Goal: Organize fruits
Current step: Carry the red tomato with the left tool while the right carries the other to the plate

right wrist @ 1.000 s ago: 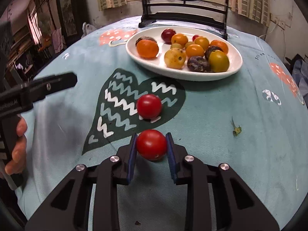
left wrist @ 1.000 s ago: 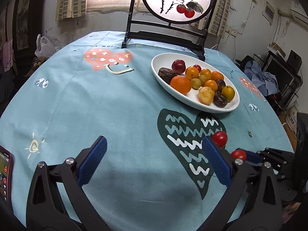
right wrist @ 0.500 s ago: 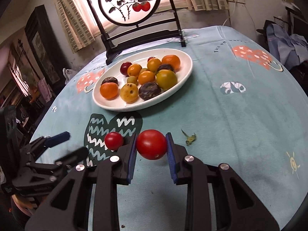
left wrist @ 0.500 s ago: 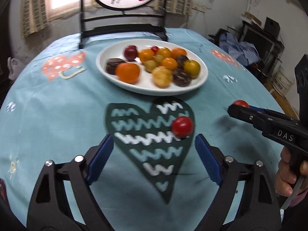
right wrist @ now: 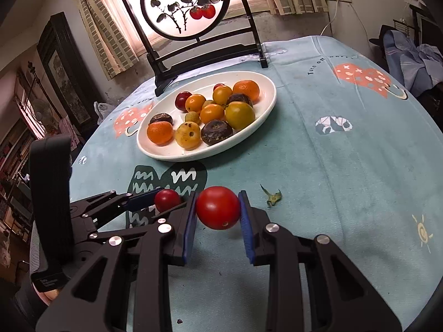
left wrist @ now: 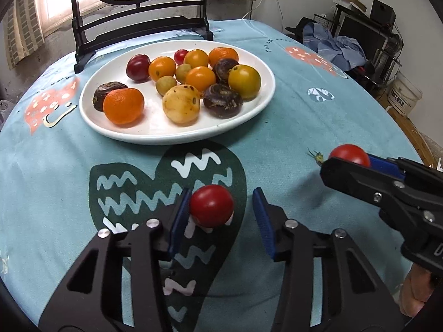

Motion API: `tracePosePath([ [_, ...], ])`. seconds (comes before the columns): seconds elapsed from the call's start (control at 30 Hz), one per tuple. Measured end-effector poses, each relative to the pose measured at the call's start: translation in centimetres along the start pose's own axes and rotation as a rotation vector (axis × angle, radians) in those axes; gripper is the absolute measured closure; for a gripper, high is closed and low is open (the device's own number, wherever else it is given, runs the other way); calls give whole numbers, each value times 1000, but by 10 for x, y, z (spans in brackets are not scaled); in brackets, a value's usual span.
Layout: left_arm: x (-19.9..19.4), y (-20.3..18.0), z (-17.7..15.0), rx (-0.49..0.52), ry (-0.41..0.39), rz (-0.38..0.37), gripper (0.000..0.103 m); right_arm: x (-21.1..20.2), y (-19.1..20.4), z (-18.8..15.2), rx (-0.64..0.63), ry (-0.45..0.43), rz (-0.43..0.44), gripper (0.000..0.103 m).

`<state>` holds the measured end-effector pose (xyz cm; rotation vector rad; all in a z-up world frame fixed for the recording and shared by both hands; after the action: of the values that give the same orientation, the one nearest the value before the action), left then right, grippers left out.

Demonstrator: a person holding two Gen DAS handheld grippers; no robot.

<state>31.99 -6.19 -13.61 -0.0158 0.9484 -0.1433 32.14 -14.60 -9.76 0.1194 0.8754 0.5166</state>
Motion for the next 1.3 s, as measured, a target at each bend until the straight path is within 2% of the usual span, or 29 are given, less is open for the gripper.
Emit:
tracePosePath([
  [0.4,5,7,0,5,-13,60,70,3,-2,-1,-1,10,-16,74],
  [0.6,0,8,-4,-18,-14,44,72,4,0,-3,-13,13,-14,74],
  [0.77,-17,8,-11,-40,-47,43,72,9,4,-9,-41,25,-20,74],
  [0.97,-48,12,-27,-95,-99,-7,72,12,26,-22,-119,36,-3,73],
  [1.07,-55,16,-33,-106,-103,2,72,9,38,-24,-148,16,10,73],
  [1.17,-64,19,-35,-121,-113,-19,72,2,43,-23,-135,-14,25,73],
  [1.3,-79,25,-25,-111,-139,-14,72,-2,47,-12,-134,-36,11,73],
])
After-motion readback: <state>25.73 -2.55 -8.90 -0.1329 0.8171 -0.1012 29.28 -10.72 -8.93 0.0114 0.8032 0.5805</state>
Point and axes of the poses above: each gripper's, at about its wrist camera, not at the fingertips, and x roughly the way its jaws point, y to its left, z to its top, the point moved 9 cm from there along x, roughly the way its jaws point, and after that the axes turned 2 degrees about y, right-handed, at the moved point
